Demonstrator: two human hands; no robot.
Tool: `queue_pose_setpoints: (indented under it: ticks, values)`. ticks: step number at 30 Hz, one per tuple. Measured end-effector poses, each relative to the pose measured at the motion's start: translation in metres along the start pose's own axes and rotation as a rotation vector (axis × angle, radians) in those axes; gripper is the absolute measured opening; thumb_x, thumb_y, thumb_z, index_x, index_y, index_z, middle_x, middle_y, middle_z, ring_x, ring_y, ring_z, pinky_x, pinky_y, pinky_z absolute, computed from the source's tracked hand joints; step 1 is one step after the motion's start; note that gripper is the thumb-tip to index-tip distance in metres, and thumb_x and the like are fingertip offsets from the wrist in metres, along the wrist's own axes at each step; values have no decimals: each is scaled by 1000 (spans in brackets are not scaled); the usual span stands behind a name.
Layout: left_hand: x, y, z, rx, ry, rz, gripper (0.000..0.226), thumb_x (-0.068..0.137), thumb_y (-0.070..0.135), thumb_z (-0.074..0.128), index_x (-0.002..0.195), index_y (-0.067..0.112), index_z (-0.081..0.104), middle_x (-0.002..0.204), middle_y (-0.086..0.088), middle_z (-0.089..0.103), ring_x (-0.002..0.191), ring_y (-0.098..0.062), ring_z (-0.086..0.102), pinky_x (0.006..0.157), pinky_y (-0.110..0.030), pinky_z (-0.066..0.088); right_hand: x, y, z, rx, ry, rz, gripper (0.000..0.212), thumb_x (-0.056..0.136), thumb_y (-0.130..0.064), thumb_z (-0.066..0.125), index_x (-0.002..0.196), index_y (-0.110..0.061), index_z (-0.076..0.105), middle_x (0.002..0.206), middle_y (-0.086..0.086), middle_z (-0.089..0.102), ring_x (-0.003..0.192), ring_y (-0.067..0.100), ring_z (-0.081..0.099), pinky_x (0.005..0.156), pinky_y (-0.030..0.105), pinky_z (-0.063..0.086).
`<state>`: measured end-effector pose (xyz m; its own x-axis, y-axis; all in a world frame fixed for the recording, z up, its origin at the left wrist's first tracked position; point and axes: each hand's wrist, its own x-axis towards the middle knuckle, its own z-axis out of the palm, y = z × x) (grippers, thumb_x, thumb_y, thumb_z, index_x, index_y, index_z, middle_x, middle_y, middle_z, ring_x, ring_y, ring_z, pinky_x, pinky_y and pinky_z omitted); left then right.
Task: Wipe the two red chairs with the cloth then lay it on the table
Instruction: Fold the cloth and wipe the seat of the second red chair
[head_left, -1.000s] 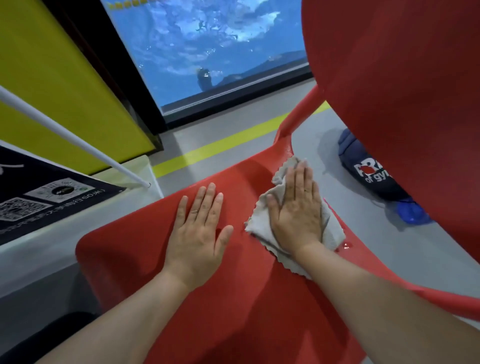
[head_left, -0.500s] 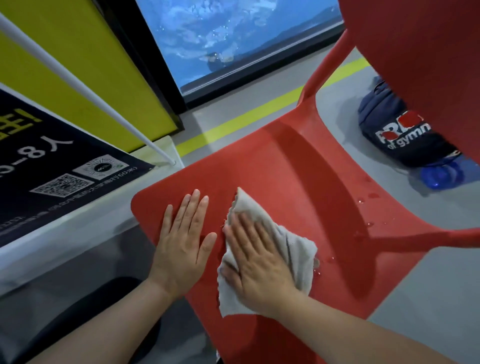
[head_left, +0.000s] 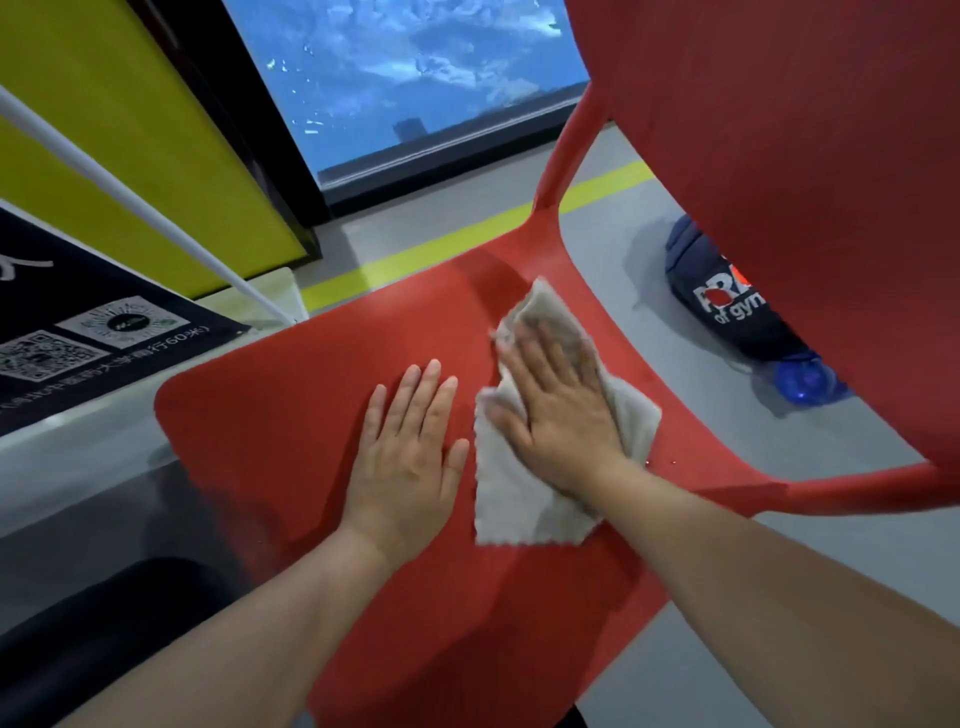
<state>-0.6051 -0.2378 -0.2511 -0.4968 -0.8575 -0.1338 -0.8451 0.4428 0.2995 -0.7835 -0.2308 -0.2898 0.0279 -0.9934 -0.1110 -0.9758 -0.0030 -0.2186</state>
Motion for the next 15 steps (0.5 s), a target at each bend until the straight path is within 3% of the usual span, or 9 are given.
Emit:
queue_pose_setpoints:
  ticks: [7,10,15]
  values:
    - [2,30,21,-6,3,-13,53,89,34,28,131,9,47,143,-12,42,135,-29,34,111,-49,23,10,42,-3,115,69,245,57,99,-43,27,149,-27,7,159,-4,4,143,5,-8,118,33,-6]
    - [-6,33,26,16,-31,-2,53,89,35,26,131,9,47,145,-13,38,137,-30,31,111,-50,22,-25,56,-8,105,29,361,58,98,-46,22,149,-24,6,159,-2,5,146,12,1,117,31,1]
    - [-18,29,24,1,-48,31,54,90,35,23,134,10,43,146,-12,37,138,-29,27,112,-50,12,-63,41,-8,-16,-31,387,61,99,-42,22,149,-12,3,159,5,0,146,18,-6,119,34,-5]
